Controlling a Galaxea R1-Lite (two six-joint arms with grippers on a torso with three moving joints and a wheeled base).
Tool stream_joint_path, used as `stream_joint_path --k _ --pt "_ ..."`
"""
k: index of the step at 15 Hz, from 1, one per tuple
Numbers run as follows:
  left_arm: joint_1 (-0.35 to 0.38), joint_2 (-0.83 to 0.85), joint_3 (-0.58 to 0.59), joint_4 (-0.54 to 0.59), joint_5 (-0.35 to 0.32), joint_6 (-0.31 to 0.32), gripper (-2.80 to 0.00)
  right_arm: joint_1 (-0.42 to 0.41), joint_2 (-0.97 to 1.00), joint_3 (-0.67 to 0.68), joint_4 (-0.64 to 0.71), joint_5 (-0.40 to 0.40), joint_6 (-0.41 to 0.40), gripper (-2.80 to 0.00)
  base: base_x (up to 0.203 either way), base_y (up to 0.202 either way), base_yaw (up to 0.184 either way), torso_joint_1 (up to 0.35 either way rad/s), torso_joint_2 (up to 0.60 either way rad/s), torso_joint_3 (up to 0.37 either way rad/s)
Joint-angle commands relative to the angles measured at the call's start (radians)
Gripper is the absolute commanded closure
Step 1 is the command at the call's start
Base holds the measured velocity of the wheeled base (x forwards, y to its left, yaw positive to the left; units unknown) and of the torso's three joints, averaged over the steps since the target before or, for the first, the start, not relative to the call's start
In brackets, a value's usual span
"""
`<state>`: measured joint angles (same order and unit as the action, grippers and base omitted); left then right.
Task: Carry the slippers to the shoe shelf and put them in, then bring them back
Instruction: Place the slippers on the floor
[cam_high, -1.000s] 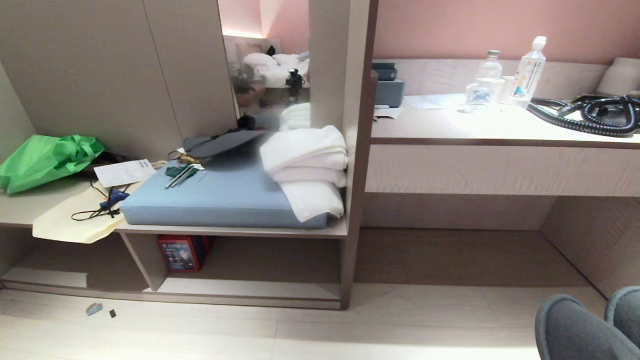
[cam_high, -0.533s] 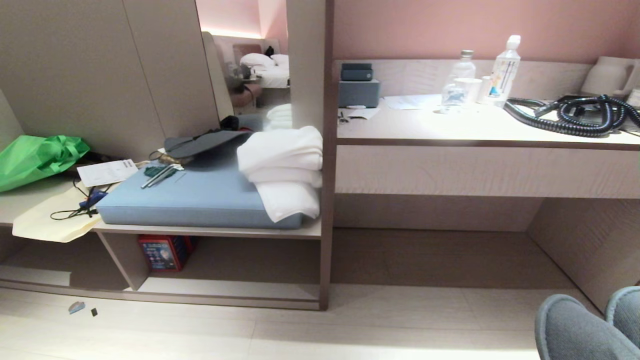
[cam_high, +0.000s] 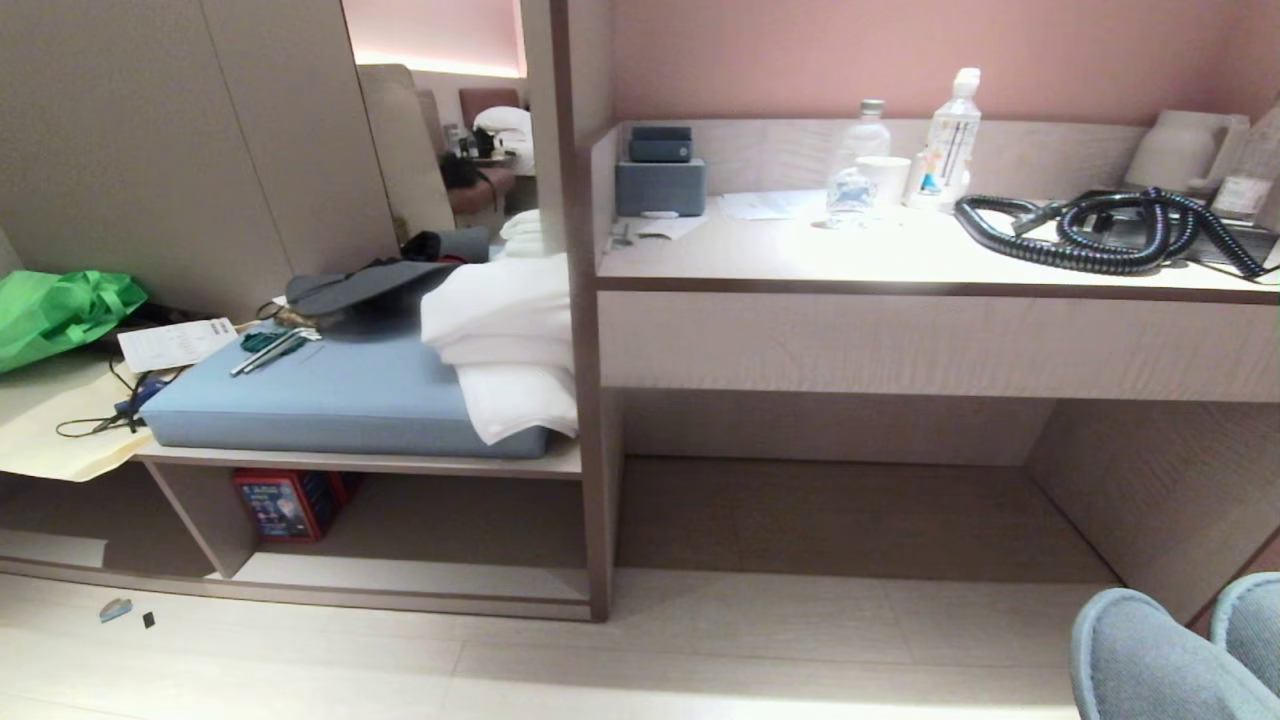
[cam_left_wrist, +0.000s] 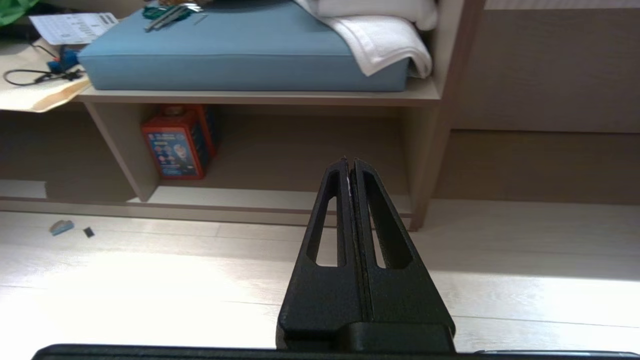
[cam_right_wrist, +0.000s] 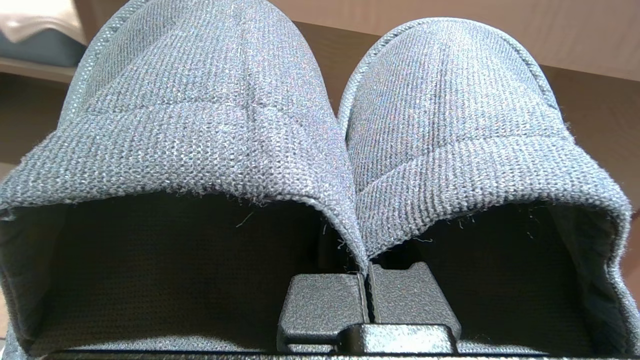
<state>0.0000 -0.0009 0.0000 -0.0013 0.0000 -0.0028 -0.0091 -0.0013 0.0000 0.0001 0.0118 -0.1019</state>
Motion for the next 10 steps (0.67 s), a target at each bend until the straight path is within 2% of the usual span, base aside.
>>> stream_joint_path --k 1,3,5,10 --pt "0.000 0.001 0.000 0.000 0.000 0.000 0.00 0.000 0.001 0.000 0.000 0.000 -0.001 0.00 0.000 -0.196 0.002 0.006 0.01 0.006" --pt "0.000 0.001 0.000 0.000 -0.001 0.000 0.00 0.000 0.001 0.000 0.000 0.000 -0.001 0.00 0.000 -0.189 0.002 0.004 0.00 -0.002" --pt "0.000 0.001 0.000 0.000 0.000 0.000 0.00 0.000 0.001 0.000 0.000 0.000 -0.007 0.00 0.000 -0.096 0.003 -0.003 0.00 0.005" --pt "0.000 0.001 0.000 0.000 0.000 0.000 0.00 0.000 0.001 0.000 0.000 0.000 -0.013 0.00 0.000 0.000 0.000 0.000 0.00 0.000"
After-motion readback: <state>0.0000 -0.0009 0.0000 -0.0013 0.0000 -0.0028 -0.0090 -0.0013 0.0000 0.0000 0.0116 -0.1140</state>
